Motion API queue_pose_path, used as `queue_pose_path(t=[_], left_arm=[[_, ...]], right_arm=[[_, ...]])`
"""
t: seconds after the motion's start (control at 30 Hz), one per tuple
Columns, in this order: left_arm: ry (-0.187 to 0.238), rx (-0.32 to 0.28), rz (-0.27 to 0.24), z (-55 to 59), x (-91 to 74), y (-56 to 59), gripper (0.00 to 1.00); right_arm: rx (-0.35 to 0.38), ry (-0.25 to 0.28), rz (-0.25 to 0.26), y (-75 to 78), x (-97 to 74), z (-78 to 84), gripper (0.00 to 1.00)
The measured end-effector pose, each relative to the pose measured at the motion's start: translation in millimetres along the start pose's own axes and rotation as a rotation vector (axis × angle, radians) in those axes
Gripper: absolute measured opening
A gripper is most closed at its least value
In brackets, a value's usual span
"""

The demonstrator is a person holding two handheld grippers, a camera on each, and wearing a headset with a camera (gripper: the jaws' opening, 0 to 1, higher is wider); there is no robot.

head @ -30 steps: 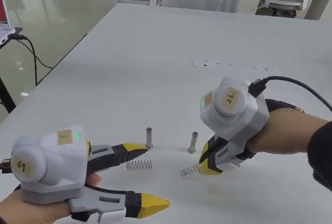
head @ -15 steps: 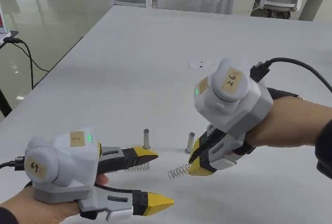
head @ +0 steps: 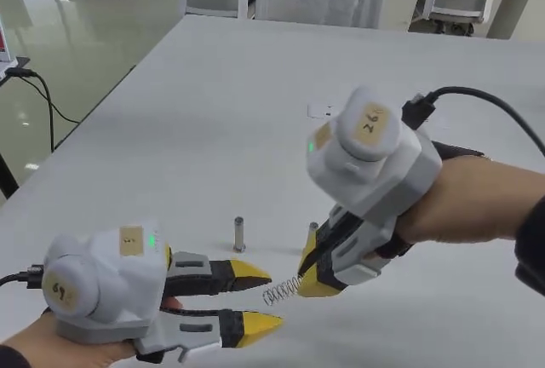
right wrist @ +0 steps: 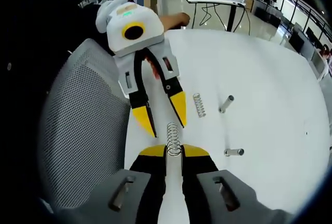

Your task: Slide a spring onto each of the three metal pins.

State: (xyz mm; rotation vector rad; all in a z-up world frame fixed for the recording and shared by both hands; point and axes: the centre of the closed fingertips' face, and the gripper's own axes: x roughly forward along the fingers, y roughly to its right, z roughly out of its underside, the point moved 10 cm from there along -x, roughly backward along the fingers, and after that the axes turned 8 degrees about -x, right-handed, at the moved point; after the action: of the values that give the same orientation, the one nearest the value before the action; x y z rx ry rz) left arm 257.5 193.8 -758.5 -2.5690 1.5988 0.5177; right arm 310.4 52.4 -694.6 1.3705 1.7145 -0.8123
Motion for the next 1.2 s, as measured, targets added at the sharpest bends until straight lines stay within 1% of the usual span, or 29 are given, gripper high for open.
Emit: queue_pose_path(t=[0.13,0.33,0.47,0.63,0.9,1.03,1.13,1.2], left_arm=[[-0.008,0.014,0.0,0.5,0.7,0.2,0.13],[-0.016,0.035,-0.002,0.3,1.3,0.2,0.03],[-0.016,0.042,-0.003,-0.3,1.2,0.4,0.02],[-0.01,0.04,-0.002,-1.4,1.5,1.2,0.02],[-0.001,0.039,-0.003,-3.2,1.1,1.1,0.02],[0.001,0.04,-0.007,-4.0,0.3,1.0,0.02],[-0.002,0.043,-0.005,-3.6,0.0,1.0,0.02],[0.007,0.038,-0.006,-4.4,0.0,0.5,0.02]], right_arm=[[0.006,0.006,-0.006,-1.9,-0.3,-3.0,0.08],[0.002,0.006,-0.01,-4.9,-0.9,-6.8,0.08],[-0.005,0.009,-0.001,-6.5,-2.3,-10.2,0.08],[-0.022,0.026,0.015,-7.0,-5.2,-16.6,0.08],[-0.052,0.037,0.026,-7.6,-6.2,-25.9,0.08],[-0.066,0.036,0.025,-7.1,-5.6,-28.4,0.08],[-0.085,0.029,0.01,-7.6,-3.7,-28.0,0.08],[-0.09,0.029,0.008,-7.6,-1.9,-27.7,0.08]])
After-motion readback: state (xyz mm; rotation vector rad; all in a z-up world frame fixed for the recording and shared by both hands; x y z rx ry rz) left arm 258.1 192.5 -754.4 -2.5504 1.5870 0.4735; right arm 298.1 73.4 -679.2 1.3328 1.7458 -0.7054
